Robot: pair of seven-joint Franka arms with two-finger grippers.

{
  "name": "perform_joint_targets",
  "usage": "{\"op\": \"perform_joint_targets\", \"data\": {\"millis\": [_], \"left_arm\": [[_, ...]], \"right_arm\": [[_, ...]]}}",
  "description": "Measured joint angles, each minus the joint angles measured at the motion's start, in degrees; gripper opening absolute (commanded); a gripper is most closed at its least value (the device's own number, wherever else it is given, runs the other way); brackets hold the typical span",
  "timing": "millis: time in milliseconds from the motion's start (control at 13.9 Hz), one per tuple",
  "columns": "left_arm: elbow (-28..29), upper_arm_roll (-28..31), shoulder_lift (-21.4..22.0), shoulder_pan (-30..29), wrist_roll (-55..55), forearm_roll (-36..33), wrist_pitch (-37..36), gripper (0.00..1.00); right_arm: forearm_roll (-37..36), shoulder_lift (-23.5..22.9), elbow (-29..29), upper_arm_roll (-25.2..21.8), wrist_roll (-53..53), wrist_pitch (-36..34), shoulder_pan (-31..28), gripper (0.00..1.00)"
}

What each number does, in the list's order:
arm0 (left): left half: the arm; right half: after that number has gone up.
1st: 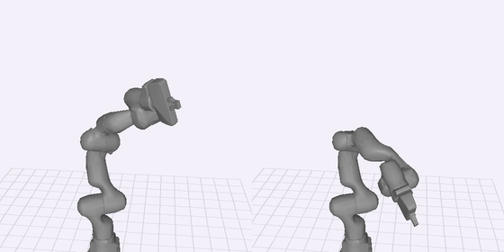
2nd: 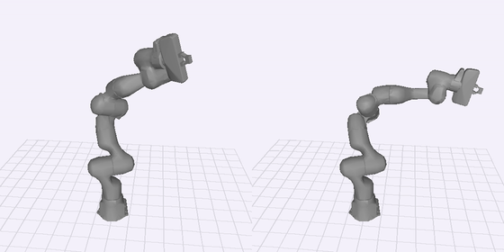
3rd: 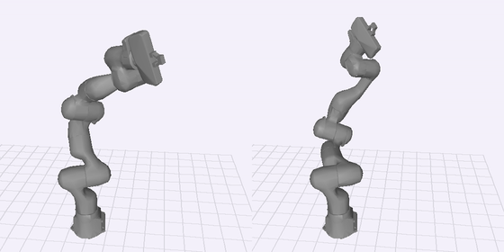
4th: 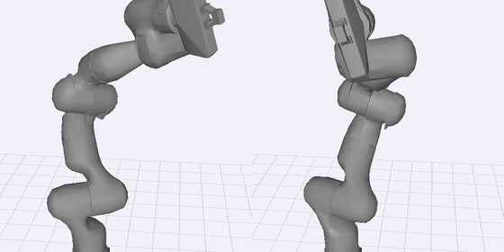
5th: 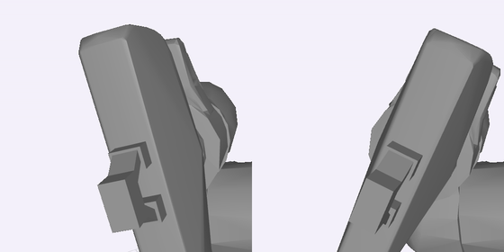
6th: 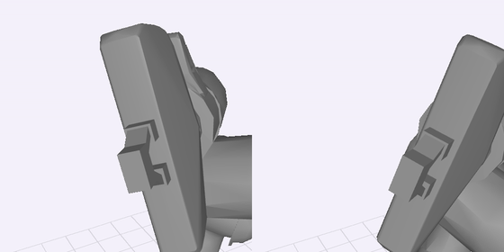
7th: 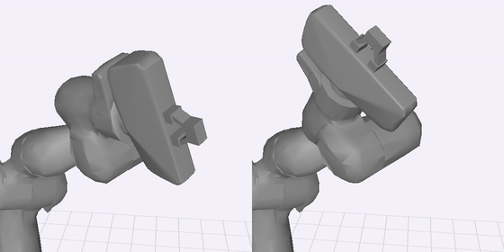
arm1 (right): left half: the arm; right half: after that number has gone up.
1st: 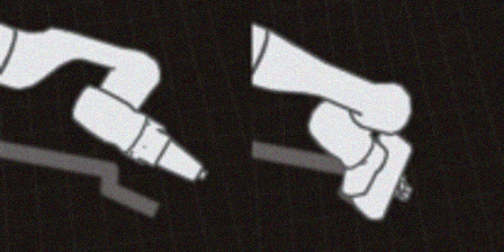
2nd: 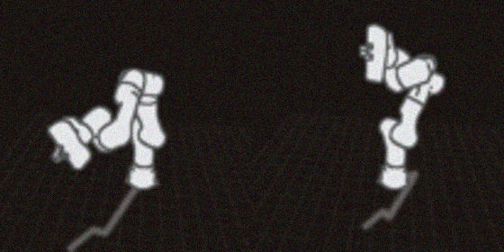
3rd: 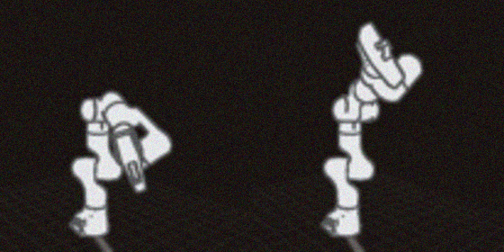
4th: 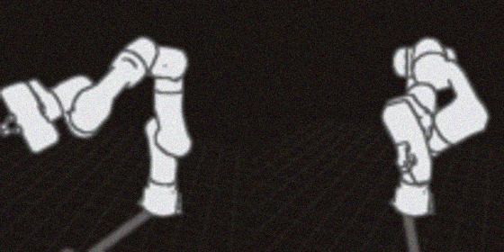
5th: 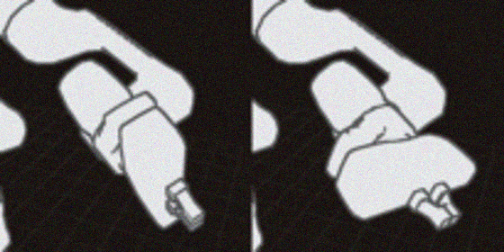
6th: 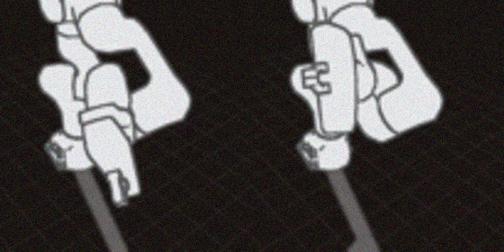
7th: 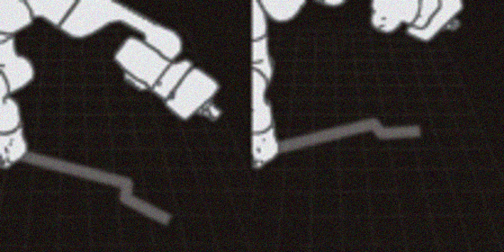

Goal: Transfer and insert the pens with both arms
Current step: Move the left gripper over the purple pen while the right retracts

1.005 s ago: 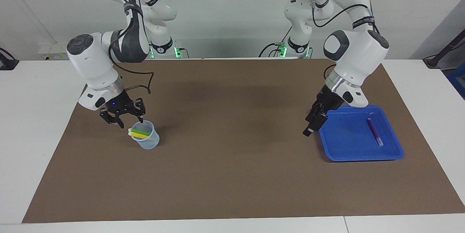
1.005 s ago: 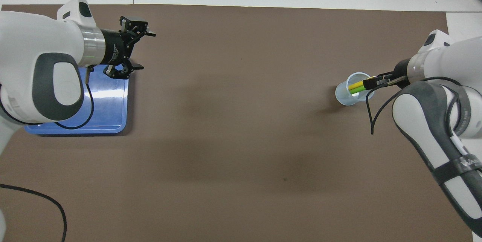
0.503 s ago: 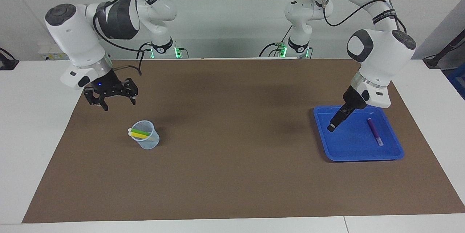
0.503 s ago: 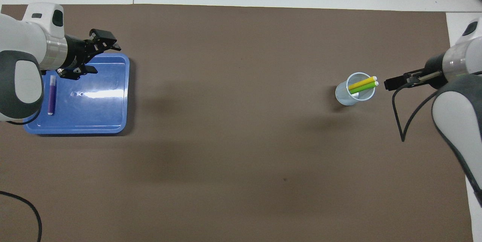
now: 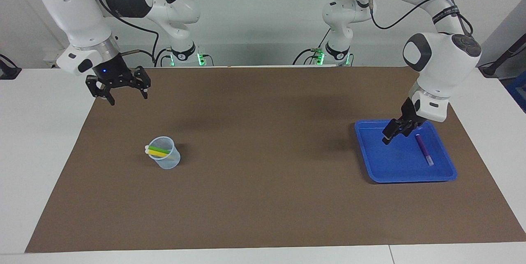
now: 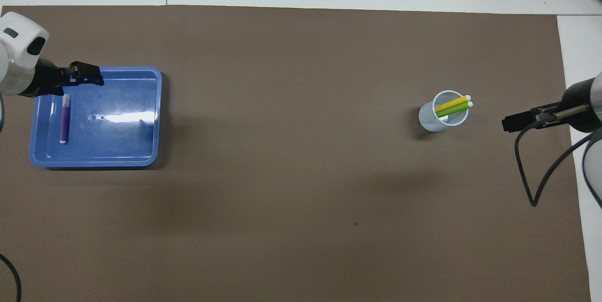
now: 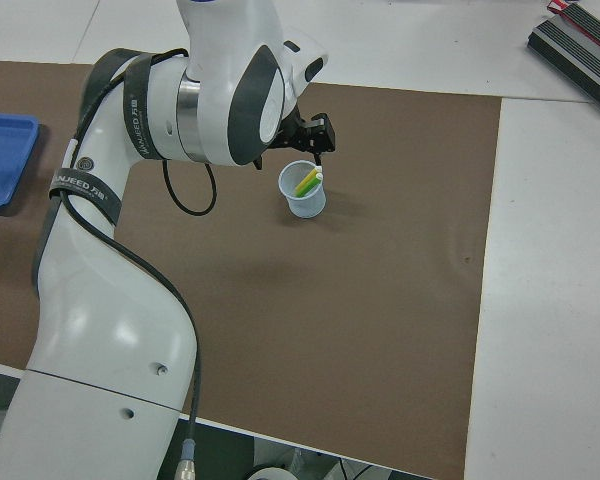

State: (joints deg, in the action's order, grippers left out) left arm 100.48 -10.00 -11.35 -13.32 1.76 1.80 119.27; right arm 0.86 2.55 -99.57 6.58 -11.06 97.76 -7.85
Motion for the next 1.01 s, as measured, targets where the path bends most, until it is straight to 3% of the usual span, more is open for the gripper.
{"op": "perform_joint_targets", "data": {"millis": [431, 790, 1005], "left_arm": [[1.26, 0.0, -2.18, -1.68, -8.82, -9.86, 1.64, 1.0], [3.17, 0.05, -7.54, -6.64, -14.75, -10.47, 8.22, 1.0], [6.27, 0.06, -9.44, -7.62, -15.01, -10.48, 12.42, 0.95]], "right_arm": [[-0.07, 0.0, -0.01, -0.09, 0.78, -0.66, -0.04, 1.0], [-0.07, 0.0, -0.05, -0.17, 0.81, -0.86, -0.11, 1.0], [-0.07, 0.0, -0.05, -0.21, 0.82, -0.86, -0.28, 1.0]]}}
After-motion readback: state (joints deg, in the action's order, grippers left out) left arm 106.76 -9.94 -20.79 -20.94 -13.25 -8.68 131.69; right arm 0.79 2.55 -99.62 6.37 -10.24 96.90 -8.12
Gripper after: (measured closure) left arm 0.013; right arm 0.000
